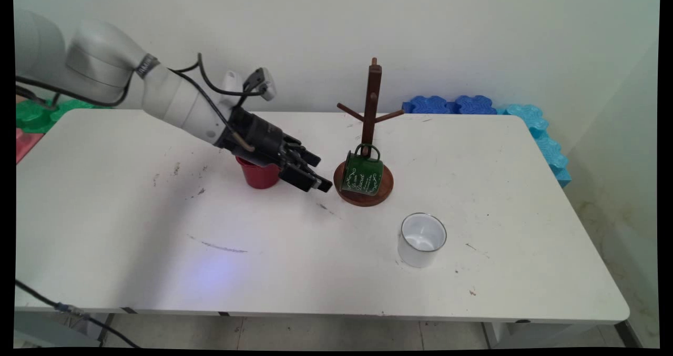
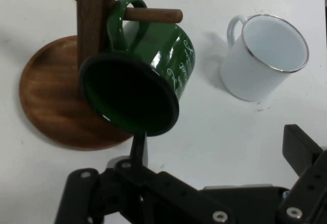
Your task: Pick up the green mug from the rack
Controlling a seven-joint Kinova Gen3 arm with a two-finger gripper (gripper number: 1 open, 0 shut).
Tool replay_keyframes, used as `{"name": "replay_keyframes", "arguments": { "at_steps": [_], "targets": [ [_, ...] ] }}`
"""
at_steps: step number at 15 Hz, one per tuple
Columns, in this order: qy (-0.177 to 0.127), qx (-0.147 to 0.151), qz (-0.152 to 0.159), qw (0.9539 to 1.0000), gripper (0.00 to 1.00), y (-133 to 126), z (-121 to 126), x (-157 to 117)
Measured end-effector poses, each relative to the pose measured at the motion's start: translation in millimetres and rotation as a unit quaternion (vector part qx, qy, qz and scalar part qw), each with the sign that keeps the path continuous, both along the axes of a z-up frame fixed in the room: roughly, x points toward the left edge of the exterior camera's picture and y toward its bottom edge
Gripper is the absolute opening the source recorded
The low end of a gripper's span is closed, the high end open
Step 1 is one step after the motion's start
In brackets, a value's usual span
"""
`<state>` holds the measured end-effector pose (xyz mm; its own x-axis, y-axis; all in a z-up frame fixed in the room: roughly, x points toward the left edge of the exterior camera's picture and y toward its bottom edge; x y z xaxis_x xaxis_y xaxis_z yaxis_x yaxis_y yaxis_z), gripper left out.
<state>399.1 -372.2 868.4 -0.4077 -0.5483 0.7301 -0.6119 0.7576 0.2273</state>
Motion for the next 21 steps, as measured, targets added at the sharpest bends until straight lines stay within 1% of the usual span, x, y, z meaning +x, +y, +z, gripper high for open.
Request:
{"name": "replay_keyframes", "arguments": {
  "at_steps": [9,21],
  "targets": [
    [0.008,0.011,-0.025,0.9996,1.00,-19.9,-27.4,-22.6],
    [0.027,0.022,-0.041,0.9986,1.00,-43.4,-48.6,-43.6]
  ]
}}
